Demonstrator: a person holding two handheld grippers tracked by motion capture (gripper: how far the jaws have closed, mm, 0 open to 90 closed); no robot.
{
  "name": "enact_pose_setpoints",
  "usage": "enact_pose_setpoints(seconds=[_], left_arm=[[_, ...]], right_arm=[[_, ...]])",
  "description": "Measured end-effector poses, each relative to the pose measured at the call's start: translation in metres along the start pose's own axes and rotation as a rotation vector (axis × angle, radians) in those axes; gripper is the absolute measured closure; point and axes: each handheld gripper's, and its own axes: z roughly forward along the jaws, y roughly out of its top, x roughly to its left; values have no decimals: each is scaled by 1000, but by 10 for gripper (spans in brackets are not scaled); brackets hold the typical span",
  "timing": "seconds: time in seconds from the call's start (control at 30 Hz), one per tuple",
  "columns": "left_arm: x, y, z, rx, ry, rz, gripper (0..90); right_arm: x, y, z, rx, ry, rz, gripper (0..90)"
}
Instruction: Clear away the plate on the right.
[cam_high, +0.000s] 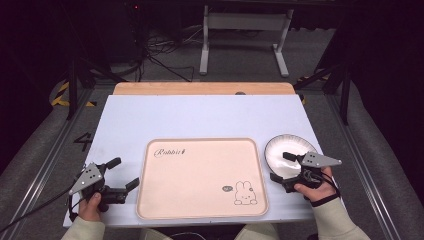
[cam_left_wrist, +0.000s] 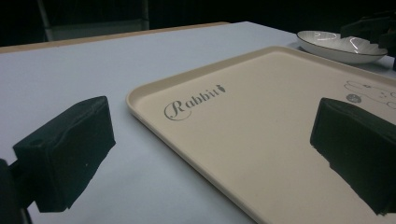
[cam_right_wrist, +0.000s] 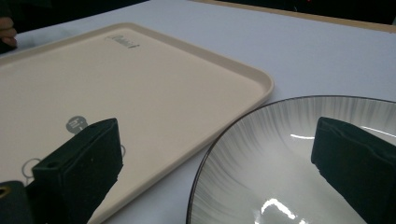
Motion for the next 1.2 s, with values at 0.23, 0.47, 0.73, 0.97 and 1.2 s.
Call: enact_pose_setpoints(seconds=[0.23,0.47,0.73,0.97,1.2], left_arm=[[0,0,0,2,0,1,3],[0,0,0,3,-1,3,3],[0,0,0,7,-2,2,3],[0,0,0,8,-1,6,3],[0,0,0,10,-2,5,3]], right_arm=[[1,9,-6,-38,0,2,20],[1,14,-11,-50,-12,20,20],[-3,18,-17,-73,-23,23,18],[-9,25,-27,-113,-69,23,20],[-16,27,-30,-92,-99,17,20]])
